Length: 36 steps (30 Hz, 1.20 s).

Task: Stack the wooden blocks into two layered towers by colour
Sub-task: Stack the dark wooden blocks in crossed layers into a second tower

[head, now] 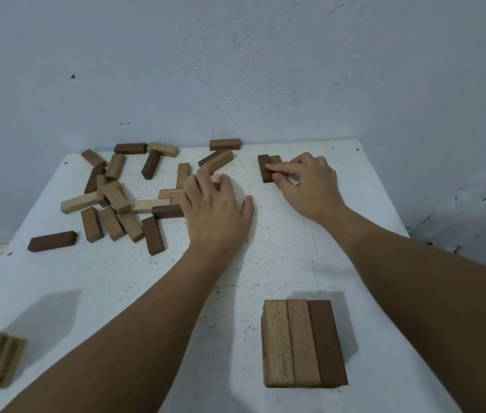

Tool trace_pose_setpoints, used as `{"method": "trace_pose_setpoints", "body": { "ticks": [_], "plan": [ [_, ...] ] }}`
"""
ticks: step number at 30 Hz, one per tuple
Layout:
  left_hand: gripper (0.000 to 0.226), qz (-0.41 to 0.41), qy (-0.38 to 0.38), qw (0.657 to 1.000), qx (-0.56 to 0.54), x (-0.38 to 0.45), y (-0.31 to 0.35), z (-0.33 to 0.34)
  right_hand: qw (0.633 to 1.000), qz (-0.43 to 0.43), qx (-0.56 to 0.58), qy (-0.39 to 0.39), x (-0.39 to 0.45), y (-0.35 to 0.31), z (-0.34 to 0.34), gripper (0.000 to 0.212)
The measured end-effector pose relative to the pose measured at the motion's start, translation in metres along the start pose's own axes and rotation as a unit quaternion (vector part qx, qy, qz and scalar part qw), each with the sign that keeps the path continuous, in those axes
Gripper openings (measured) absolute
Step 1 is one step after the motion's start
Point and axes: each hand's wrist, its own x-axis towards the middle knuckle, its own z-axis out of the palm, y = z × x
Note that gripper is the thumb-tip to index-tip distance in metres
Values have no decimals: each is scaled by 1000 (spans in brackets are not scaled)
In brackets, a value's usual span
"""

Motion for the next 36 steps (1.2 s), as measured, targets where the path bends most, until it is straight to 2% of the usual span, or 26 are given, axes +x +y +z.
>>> {"method": "trace_pose_setpoints", "body": {
  "ticks": [2, 10, 15, 17, 20, 26, 31, 36],
  "plan": [
    [53, 7, 3, 1000, -3, -2, -4, 2, 1000, -5, 1, -2, -1, -1, 0, 26],
    [22, 133, 48, 987, -81, -2, -6, 4, 999, -50, 4, -21, -2, -5, 2, 23],
    [14, 133, 33, 983, -119, 0, -7, 5, 997, -75, 7, -23, -4, -5, 3, 24],
    [21, 124, 23, 984, -129, -1, -6, 4, 997, -72, 21, -24, -5, -7, 2, 32],
    [45, 86, -10, 989, -119, -1, -5, 2, 997, -65, 29, -24, -7, -8, 0, 43],
    [38, 89, -24, 989, -117, 1, -5, 0, 996, -88, 28, -17, -9, -10, 1, 36],
    [57, 70, -31, 986, -146, 0, -1, -6, 994, -67, 84, -17, -11, -7, 1, 37],
    [70, 47, -13, 990, -135, -1, -3, -2, 998, -56, 4, 1, -8, -5, 3, 39]
  ]
}}
